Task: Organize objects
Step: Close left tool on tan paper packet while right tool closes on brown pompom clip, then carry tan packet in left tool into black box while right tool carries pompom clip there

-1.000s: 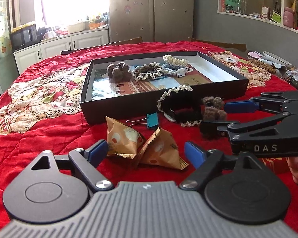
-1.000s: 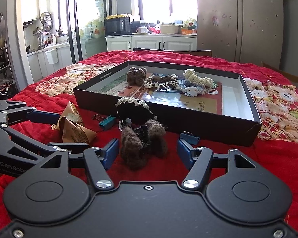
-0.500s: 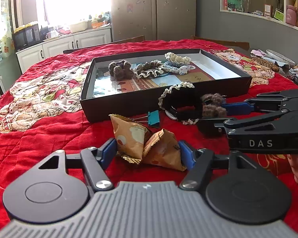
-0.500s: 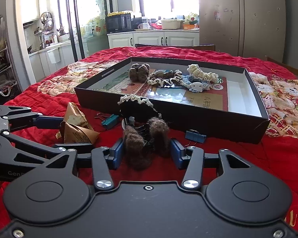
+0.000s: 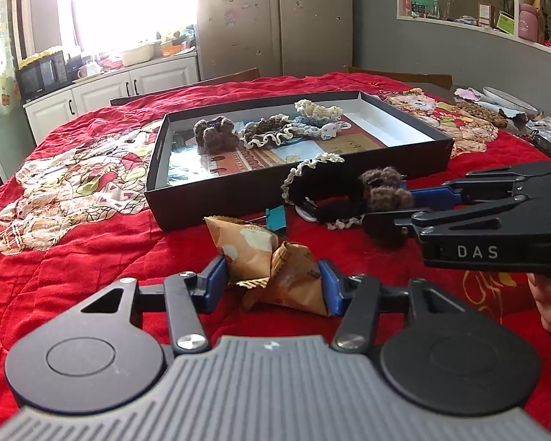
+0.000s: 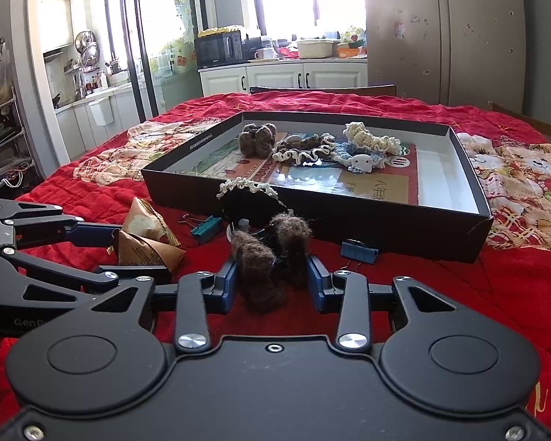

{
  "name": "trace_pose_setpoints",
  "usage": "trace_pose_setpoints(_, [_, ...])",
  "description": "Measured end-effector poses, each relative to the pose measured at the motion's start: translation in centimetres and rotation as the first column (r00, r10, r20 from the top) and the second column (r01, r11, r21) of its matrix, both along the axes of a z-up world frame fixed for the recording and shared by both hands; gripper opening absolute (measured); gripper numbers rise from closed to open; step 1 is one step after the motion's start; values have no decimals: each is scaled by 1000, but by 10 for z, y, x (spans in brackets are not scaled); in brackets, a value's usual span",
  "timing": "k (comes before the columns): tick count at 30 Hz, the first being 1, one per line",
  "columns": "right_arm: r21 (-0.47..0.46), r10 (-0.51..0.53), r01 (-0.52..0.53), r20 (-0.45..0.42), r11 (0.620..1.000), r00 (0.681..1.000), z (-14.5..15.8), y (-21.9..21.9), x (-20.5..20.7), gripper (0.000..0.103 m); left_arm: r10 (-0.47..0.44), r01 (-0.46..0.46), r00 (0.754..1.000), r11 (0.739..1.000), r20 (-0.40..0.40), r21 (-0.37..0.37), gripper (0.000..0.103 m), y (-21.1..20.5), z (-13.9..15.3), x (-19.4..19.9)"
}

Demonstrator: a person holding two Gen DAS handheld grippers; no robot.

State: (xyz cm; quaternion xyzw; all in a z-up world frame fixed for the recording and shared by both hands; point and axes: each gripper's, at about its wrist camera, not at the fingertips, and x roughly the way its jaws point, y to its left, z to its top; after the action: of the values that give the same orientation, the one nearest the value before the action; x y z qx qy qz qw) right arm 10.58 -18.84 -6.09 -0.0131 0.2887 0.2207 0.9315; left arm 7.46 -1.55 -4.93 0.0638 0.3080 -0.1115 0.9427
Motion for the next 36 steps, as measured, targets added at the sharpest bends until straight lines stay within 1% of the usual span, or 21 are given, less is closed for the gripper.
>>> trace_pose_setpoints(1, [2,1,-1,2,1000,1000,1,-1,-1,36,-2,2,1000,1000,-1,0,54,0,1,-1])
trace_pose_setpoints(2, [3,1,-1,3,1000,1000,2,-1,-2,36,-6,6,1000,1000,-3,-1,52,0,1,-2])
trace_pose_setpoints(3, [3,1,-1,7,1000,1000,3,-2,-4,36,-10,10,1000,1000,-6,-4,40,1,2,-2])
trace_pose_setpoints(5, [2,3,-3,13,1000,1000,6,-3,-7,36,-17,17,1000,1000,-10,-7,39,1,4,-5])
trace_pose_setpoints(8, [4,6,-6,25,1000,1000,11,-6,-12,36,-30,30,999,999,-15,-17,34,2,7,-8])
trace_pose_setpoints(17, [14,15,-16,63,1000,998,26,-9,-22,36,-62,61,998,997,-16,-43,32,3,16,-16])
trace_pose_setpoints(20, [17,22,-23,74,1000,997,31,-10,-25,36,-75,75,997,996,-6,-53,32,2,21,-20])
trace_pose_setpoints(26, [13,32,-33,106,999,994,44,-9,-28,36,-97,100,994,993,46,-66,32,-3,40,-23])
trace_pose_setpoints(36, [-10,29,-28,167,1000,986,69,-8,-23,36,-95,104,987,993,132,-62,32,-7,70,-1])
